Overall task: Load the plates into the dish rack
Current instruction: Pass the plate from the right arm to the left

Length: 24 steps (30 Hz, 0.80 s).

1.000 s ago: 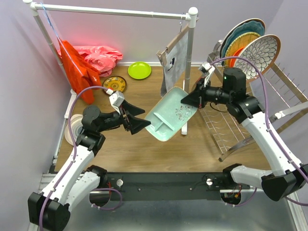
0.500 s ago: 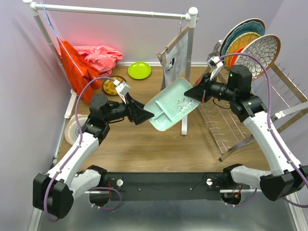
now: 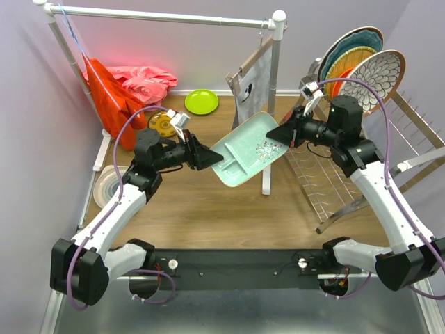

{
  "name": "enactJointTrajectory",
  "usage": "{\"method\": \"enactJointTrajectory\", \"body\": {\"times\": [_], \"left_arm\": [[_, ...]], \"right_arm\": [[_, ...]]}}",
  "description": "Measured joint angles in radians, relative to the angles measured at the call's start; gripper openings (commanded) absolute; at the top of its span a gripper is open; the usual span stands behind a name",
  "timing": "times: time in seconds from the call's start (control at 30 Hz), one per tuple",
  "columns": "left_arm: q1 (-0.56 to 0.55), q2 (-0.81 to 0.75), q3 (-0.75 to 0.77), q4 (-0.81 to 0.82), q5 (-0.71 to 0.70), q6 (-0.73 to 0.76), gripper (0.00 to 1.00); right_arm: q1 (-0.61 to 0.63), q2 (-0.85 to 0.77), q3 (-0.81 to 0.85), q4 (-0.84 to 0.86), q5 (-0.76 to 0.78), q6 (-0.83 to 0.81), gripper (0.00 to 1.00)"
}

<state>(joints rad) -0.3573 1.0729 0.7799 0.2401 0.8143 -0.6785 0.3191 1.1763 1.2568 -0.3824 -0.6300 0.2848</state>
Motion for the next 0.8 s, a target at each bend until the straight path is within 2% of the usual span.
{"method": "enactJointTrajectory", "body": {"times": [0.2,0.3,0.33,0.5,0.53,0.57,0.63,0.67,0.73,0.77,0.8], "left_arm": [[-0.018,0.026,0.014,-0.003,-0.013,-0.019,0.36],[-0.021,0.034,0.026,-0.003,-0.017,-0.023,0.17],[-0.023,0.037,0.031,-0.005,-0.021,-0.021,0.00],[-0.024,0.048,0.038,-0.018,-0.050,-0.037,0.00],[-0.024,0.048,0.039,-0.020,-0.053,-0.037,0.00],[-0.024,0.048,0.040,-0.021,-0.053,-0.034,0.00],[-0.024,0.044,0.042,-0.022,-0.055,-0.028,0.00],[-0.024,0.041,0.042,-0.026,-0.056,-0.024,0.00],[-0.024,0.022,0.042,-0.035,-0.067,-0.009,0.00],[-0.025,0.003,0.042,-0.053,-0.082,0.007,0.00],[-0.025,-0.009,0.041,-0.066,-0.090,0.016,0.00]], "right_arm": [[0.000,0.000,-0.007,0.014,0.003,0.006,0.00],[0.000,0.000,-0.010,0.019,0.003,0.011,0.01],[0.000,0.000,-0.011,0.021,0.002,0.014,0.00],[0.000,-0.003,-0.018,0.032,0.015,0.009,0.01],[0.000,-0.004,-0.020,0.034,0.016,0.009,0.05],[0.000,-0.004,-0.021,0.036,0.016,0.009,0.16],[0.000,-0.007,-0.022,0.040,0.015,0.010,0.30],[0.000,-0.008,-0.022,0.043,0.010,0.012,0.43],[0.000,-0.015,-0.023,0.050,-0.005,0.011,0.56],[0.001,-0.020,-0.023,0.054,-0.008,0.004,0.69],[0.000,-0.033,-0.023,0.068,-0.011,0.005,0.77]]}}
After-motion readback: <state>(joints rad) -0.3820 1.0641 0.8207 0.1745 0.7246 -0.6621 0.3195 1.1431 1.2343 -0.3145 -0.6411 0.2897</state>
